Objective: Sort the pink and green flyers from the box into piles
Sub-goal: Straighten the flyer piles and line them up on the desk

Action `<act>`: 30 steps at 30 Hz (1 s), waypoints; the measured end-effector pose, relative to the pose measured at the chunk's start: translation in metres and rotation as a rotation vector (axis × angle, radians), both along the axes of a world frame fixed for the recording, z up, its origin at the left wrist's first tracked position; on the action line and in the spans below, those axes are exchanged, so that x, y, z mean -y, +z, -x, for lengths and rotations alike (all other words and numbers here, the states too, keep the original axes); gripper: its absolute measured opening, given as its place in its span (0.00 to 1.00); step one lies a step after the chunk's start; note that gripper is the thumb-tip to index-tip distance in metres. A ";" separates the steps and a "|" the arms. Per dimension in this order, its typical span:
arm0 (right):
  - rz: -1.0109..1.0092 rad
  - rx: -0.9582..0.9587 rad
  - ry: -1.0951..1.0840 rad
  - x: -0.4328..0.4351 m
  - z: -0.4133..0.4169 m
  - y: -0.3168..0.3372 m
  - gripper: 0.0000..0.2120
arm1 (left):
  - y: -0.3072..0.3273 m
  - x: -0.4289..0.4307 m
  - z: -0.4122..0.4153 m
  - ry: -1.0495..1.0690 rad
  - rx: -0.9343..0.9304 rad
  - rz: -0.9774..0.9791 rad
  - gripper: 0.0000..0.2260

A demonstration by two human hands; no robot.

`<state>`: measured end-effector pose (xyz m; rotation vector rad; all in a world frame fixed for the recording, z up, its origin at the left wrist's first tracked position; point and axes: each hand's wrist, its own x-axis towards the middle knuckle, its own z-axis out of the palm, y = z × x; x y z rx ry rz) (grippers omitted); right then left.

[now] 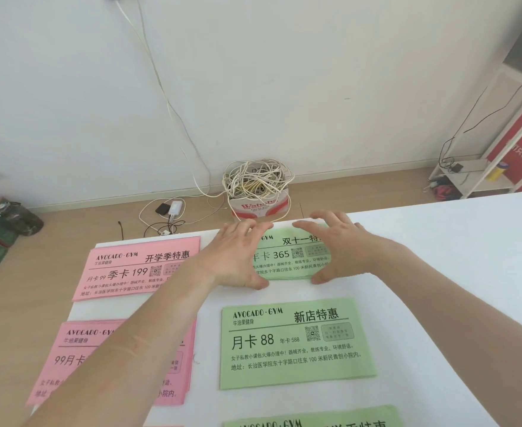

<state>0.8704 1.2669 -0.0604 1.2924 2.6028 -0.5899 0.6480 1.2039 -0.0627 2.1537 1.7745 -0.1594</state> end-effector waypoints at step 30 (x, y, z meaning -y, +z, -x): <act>0.003 0.002 0.153 0.115 -0.042 -0.008 0.49 | 0.003 0.071 -0.006 0.043 0.115 -0.156 0.32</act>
